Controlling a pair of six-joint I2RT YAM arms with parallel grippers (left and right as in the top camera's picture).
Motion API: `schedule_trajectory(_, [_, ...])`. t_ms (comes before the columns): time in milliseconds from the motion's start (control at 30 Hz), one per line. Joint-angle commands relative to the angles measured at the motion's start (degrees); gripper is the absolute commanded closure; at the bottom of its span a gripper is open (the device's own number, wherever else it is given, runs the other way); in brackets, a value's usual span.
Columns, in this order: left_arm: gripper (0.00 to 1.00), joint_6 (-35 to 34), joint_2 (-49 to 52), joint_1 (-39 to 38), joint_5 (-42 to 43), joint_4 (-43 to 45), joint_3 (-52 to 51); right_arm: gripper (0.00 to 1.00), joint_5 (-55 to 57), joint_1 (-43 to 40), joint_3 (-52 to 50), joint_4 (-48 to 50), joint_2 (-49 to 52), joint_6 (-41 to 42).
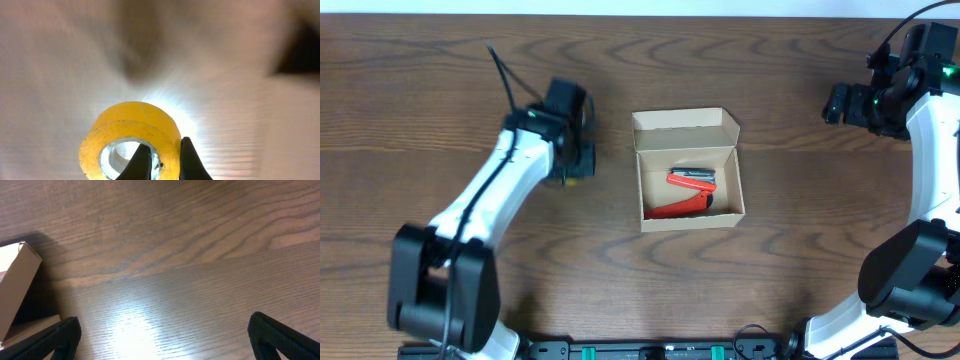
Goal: Pack container
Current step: 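Carry the tape roll into the box and open the left gripper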
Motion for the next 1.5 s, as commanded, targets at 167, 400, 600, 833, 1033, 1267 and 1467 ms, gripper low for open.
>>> schedule_trajectory(167, [0.94, 34.73, -4.98, -7.04, 6.43, -1.44, 12.04, 0.01, 0.28, 0.28, -0.33, 0.37, -0.68, -1.66])
schedule_trajectory(400, [0.94, 55.28, -4.42, -17.68, 9.03, -1.75, 12.37, 0.01, 2.4, -0.39, -0.33, 1.09, -0.68, -1.6])
schedule_trajectory(600, [0.94, 62.51, -2.67, -23.96, 9.38, 0.22, 12.37, 0.01, 2.4, -0.57, -0.33, 1.42, -0.68, -1.62])
schedule_trajectory(833, [0.94, 62.36, 3.76, -25.14, 10.49, 1.11, 12.37, 0.01, 2.4, -0.57, -0.33, 1.51, -0.68, -1.6])
schedule_trajectory(1033, [0.94, 62.18, 11.45, -24.96, 11.5, 2.19, 12.37, 0.01, 2.38, -0.57, -0.33, 1.49, -0.68, -1.6])
schedule_trajectory(1267, [0.94, 61.2, 18.69, -24.94, 11.47, 0.83, 12.37, 0.01, 2.38, -0.55, -0.33, 1.42, -0.68, -1.6])
schedule_trajectory(1467, [0.94, 61.05, 19.5, -24.94, 11.28, -0.35, 12.41, 0.01, 2.36, -0.48, -0.33, 1.44, -0.68, -1.6])
